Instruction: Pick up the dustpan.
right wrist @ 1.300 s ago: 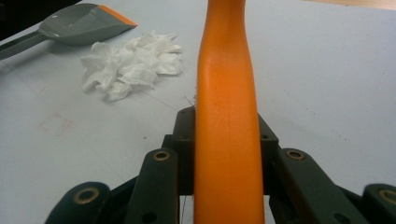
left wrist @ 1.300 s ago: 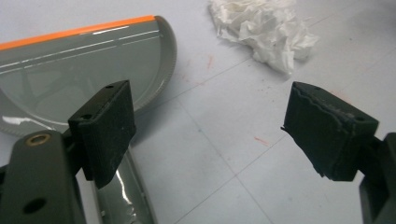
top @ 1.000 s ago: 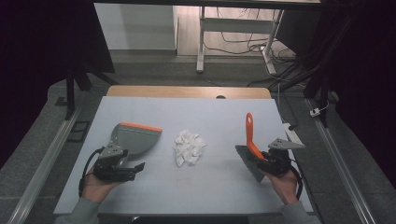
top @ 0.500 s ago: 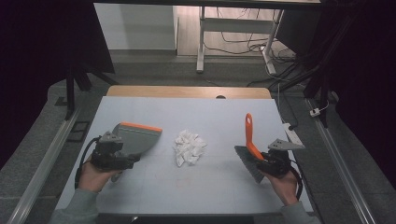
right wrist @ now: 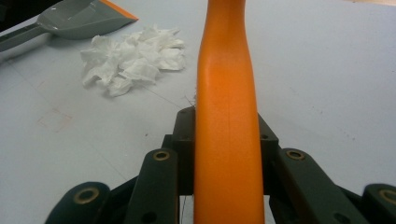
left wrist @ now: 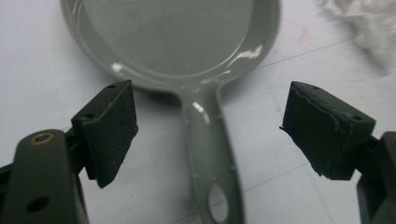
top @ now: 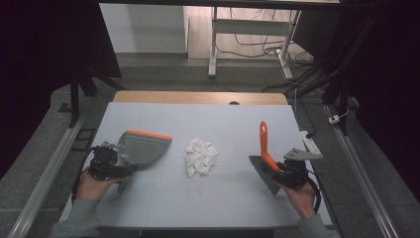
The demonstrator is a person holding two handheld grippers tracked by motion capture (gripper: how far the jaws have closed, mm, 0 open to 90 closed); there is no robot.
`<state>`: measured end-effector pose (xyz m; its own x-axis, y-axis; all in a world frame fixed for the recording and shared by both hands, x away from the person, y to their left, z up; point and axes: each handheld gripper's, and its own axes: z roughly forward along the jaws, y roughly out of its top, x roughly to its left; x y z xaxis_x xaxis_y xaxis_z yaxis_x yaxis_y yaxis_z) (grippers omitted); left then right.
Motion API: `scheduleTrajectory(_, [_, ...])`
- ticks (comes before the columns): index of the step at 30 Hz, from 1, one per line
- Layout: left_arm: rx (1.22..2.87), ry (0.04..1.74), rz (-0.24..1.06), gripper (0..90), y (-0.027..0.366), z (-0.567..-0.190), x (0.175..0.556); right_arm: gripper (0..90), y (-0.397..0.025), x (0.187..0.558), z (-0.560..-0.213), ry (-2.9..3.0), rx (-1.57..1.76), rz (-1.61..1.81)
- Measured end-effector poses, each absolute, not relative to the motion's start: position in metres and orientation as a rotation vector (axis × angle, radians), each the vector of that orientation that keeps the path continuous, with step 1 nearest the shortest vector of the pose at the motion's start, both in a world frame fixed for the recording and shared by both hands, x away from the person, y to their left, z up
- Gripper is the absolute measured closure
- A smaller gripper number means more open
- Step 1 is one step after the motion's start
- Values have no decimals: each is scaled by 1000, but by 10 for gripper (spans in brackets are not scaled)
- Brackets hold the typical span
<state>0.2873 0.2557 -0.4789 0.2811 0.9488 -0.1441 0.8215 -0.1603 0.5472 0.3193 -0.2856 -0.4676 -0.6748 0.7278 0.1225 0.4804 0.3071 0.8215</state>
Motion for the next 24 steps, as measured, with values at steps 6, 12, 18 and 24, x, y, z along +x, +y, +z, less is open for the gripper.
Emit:
scheduleTrajectory(6, [2075,1599,284,176,248,-494,294,710,-285,320,-470,2312,1101,1290])
scheduleTrajectory(12, [2091,1635,273,180,244,-506,299,710,-284,319,-470,2313,1096,1284])
scheduleTrajectory(18, [2079,1668,276,223,243,-512,302,710,-286,318,-470,2311,1100,1286])
scheduleTrajectory(24, [2062,1695,267,272,242,-516,304,710,-285,318,-471,2312,1100,1279])
